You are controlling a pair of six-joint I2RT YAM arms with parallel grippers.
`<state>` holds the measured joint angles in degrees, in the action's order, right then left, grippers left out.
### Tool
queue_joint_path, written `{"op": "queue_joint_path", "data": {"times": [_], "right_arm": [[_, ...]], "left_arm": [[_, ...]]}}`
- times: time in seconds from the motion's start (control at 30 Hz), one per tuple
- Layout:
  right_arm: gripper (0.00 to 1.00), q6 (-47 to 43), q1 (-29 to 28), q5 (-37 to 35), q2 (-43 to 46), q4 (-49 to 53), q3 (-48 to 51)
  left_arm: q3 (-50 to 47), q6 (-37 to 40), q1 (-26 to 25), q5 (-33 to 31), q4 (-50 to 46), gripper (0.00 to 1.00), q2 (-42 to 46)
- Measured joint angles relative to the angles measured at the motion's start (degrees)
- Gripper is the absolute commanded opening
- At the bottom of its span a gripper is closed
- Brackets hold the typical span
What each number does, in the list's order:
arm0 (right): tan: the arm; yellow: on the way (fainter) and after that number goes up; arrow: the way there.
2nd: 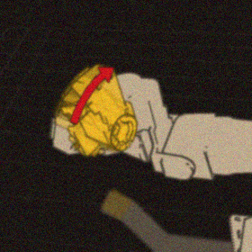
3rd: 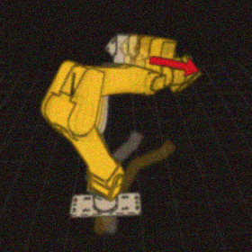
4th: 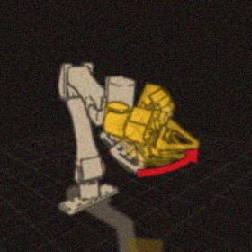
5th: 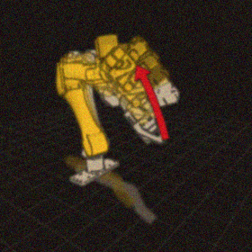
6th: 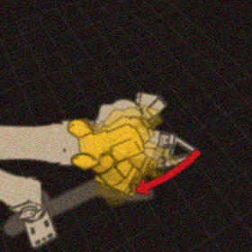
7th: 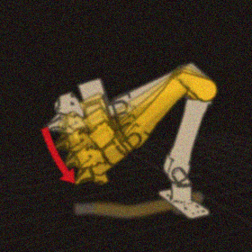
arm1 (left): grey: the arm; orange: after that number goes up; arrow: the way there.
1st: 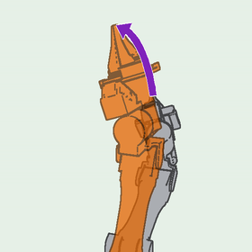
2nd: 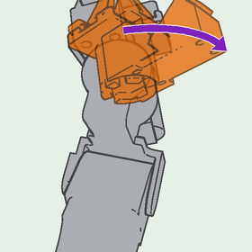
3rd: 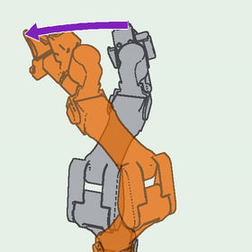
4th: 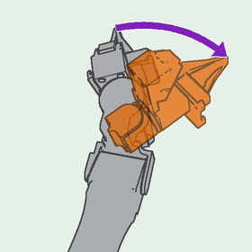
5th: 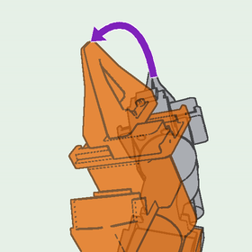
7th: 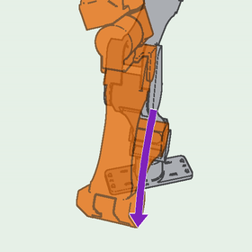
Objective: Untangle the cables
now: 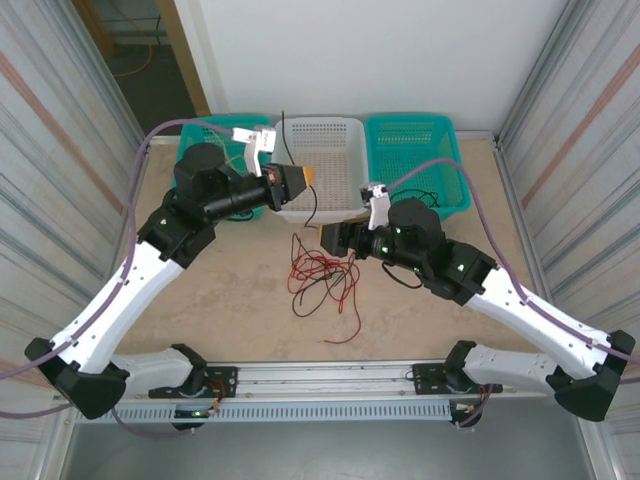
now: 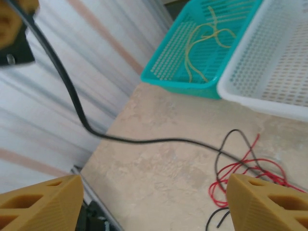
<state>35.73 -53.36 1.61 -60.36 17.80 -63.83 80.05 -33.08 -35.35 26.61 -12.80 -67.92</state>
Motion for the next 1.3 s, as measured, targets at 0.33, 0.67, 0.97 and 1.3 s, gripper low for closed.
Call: {"op": "queue_joint_path", "data": {"times": [0.33, 0.67, 0.97, 1.3], "right_arm": [[0.87, -6.8, -2.4, -6.6, -5.4, 1.2, -2.4], [0.83, -10.0, -3.3, -7.7, -2.5, 2.4, -2.4], [0.60, -14.3, -7.7, -5.2, -2.4, -3.8, -4.2], [0.14, -16.9, -7.7, -5.7, -6.8, -7.3, -10.3]], "left_arm": [[8.2, -1.7, 0.1, 3.9, -1.6, 0.00, 0.5], [11.1, -2.2, 0.9, 5.3, -5.3, 0.00, 0.7], [9.4, -5.2, 1.1, 6.0, -4.2, 0.00, 0.5], [5.4, -6.7, 1.1, 6.0, -3.6, 0.00, -0.4]]}}
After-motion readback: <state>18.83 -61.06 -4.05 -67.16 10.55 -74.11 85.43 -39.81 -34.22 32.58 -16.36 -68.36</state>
